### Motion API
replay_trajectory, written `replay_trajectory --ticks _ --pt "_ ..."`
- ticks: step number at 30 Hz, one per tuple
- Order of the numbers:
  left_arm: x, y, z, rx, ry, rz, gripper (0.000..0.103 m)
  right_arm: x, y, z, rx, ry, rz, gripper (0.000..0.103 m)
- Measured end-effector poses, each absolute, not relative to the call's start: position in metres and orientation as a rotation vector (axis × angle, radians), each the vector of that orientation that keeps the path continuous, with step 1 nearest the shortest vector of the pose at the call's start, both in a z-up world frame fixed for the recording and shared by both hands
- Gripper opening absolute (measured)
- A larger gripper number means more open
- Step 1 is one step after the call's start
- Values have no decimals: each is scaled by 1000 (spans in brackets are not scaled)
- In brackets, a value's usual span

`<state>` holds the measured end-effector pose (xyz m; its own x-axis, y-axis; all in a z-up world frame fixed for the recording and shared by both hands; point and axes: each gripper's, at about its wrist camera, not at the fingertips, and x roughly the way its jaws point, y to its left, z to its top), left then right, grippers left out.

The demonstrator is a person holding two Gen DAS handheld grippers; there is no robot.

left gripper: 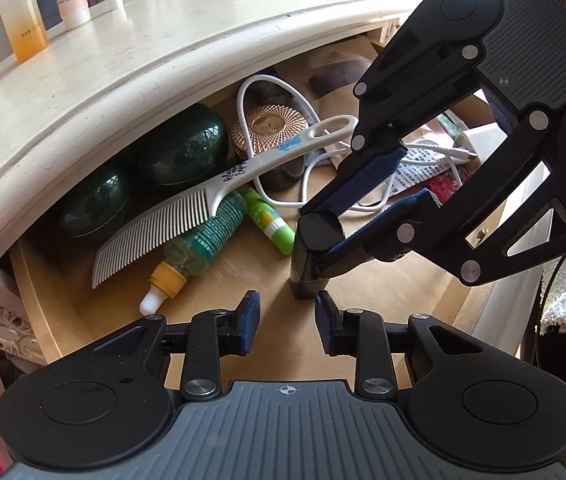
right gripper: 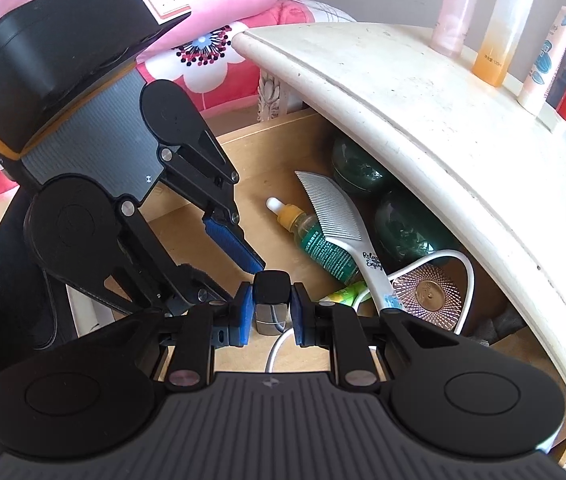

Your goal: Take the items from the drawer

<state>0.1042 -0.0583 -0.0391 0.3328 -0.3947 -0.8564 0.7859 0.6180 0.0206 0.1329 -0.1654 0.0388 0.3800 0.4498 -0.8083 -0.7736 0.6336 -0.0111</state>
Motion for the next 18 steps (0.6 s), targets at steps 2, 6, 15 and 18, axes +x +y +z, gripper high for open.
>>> replay_trajectory --ticks 2,6,15,18 --pt "105 -62 -39 490 948 -815 31 133 -169 38 -394 877 802 20" --pt "105 -70 -41 518 957 -824 31 133 -175 36 -335 882 785 20" --pt "107 -80 -42 550 978 -831 32 130 -184 35 -226 884 772 20" --pt "109 -80 -43 553 988 -834 32 130 -187 34 -203 881 766 20"
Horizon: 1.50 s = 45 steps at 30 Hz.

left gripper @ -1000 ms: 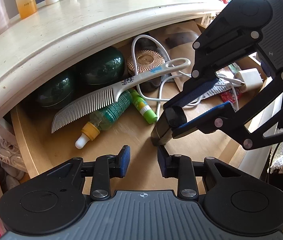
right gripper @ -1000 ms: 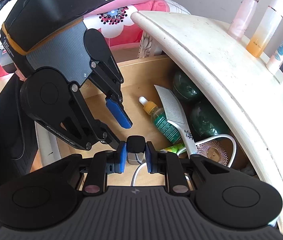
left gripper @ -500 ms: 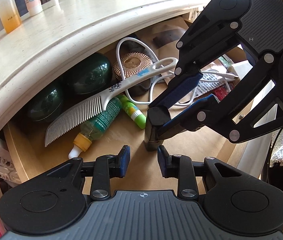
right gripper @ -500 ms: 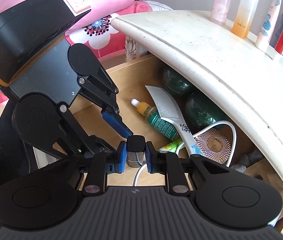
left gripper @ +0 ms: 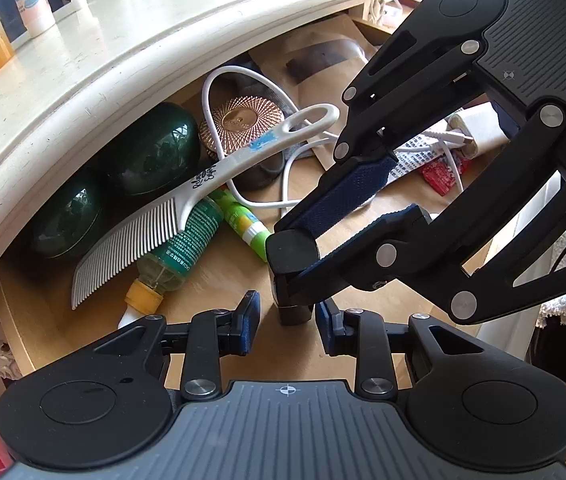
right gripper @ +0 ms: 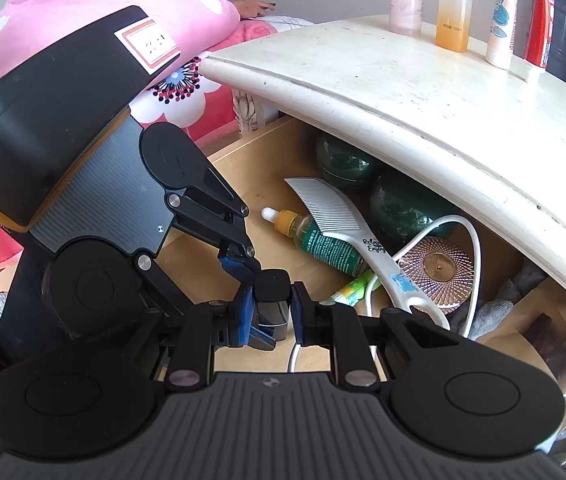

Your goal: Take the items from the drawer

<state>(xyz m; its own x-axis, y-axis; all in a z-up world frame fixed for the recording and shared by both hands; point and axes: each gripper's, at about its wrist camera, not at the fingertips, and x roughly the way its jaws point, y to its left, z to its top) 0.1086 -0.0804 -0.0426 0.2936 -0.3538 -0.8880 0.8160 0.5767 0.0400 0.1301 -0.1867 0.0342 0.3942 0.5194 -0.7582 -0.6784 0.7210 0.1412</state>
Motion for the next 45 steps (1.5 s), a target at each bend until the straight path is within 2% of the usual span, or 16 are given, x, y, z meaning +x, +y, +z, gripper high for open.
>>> replay_trajectory --ticks 18,38,45 --pt "116 -87 -42 583 983 -848 32 135 -200 30 -39 903 748 21" --pt "106 -81 -27 637 1003 -814 32 139 -199 22 -15 907 753 21" --pt "102 -79 -23 608 1009 -808 26 138 -198 22 -31 901 755 21"
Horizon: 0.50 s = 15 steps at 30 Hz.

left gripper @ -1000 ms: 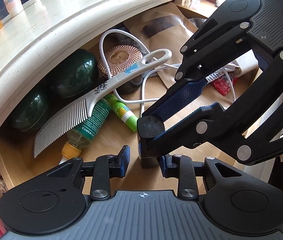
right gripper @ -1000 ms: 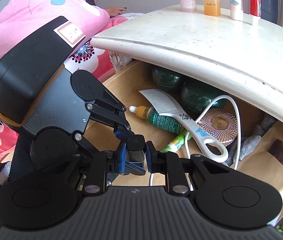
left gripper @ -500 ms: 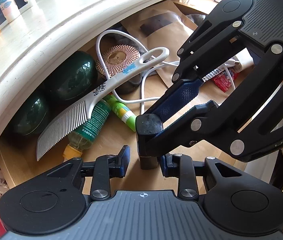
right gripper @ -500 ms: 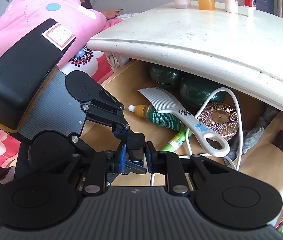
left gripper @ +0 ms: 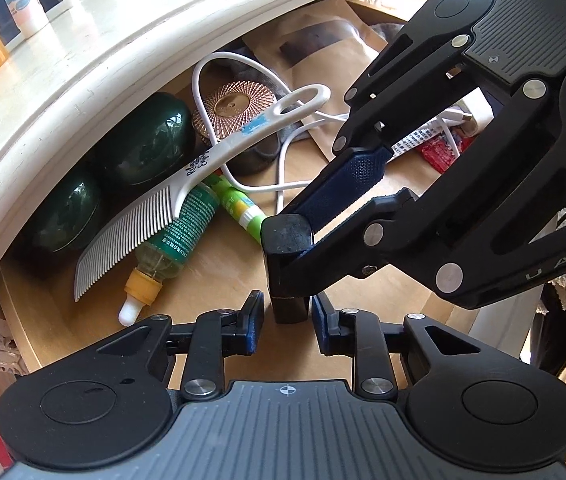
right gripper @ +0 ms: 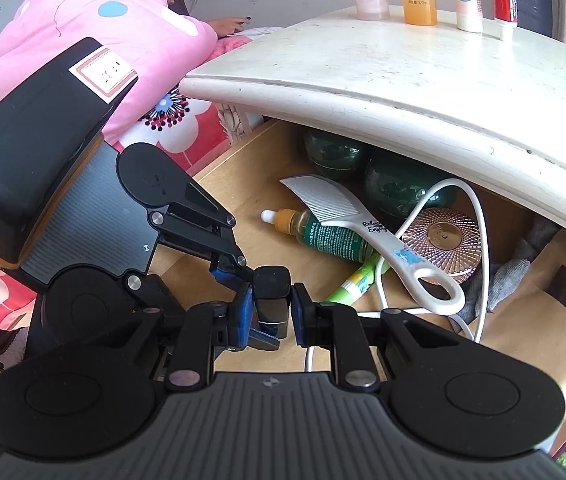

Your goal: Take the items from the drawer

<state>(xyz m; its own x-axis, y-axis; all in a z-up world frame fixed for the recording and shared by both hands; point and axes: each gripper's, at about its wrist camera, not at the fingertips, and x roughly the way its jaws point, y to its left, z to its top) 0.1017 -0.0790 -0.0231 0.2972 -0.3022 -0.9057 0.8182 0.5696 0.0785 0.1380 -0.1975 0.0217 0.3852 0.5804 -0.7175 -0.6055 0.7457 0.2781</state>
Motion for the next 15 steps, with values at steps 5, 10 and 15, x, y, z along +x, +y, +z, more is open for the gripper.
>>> replay_trajectory --ticks 5,10,15 --pt "100 -77 -21 590 1005 -802 21 141 -199 20 -40 900 765 21" --pt "99 -76 -18 583 1005 -805 21 141 -197 19 -40 905 764 22" --pt "101 -75 -16 579 1004 -809 21 141 -196 18 -38 913 757 23"
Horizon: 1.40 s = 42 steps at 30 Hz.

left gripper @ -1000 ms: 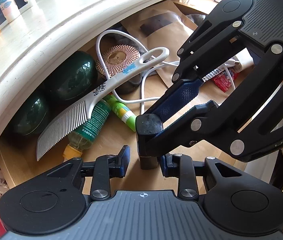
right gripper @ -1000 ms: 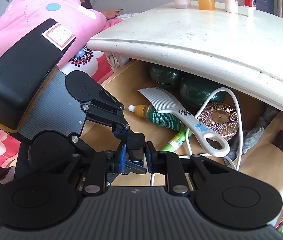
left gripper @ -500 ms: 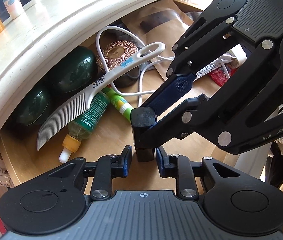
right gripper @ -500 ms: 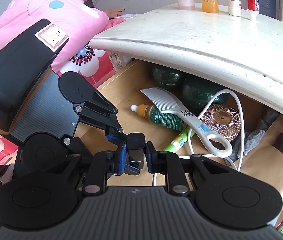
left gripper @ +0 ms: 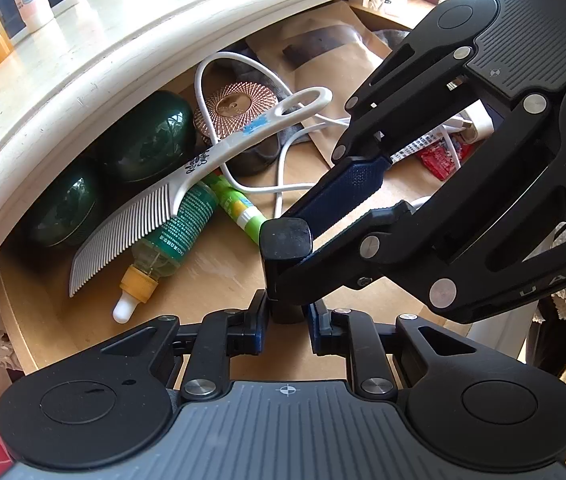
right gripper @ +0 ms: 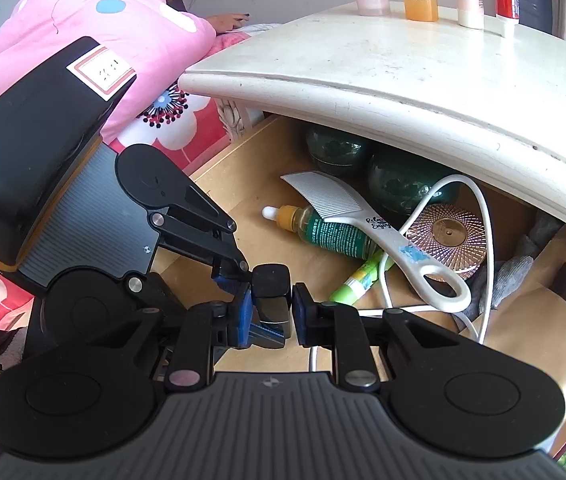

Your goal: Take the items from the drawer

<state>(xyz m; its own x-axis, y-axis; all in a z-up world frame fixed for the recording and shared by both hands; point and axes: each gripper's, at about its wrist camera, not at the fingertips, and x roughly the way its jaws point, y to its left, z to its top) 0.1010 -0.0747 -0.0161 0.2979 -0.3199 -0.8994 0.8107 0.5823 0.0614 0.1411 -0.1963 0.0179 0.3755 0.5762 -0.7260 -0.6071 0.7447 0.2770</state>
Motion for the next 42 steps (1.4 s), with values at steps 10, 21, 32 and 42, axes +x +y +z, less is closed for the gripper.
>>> replay_trajectory --ticks 10,21,32,42 --pt "95 -73 -7 582 982 -803 21 139 -197 20 -46 900 749 22" --pt "83 -71 6 577 932 -785 21 137 -197 27 -47 879 727 22" --pt "61 -83 -1 555 858 -746 21 128 -193 43 -80 824 717 22" --pt "61 -61 -2 543 805 -716 21 115 -187 60 -124 774 723 22"
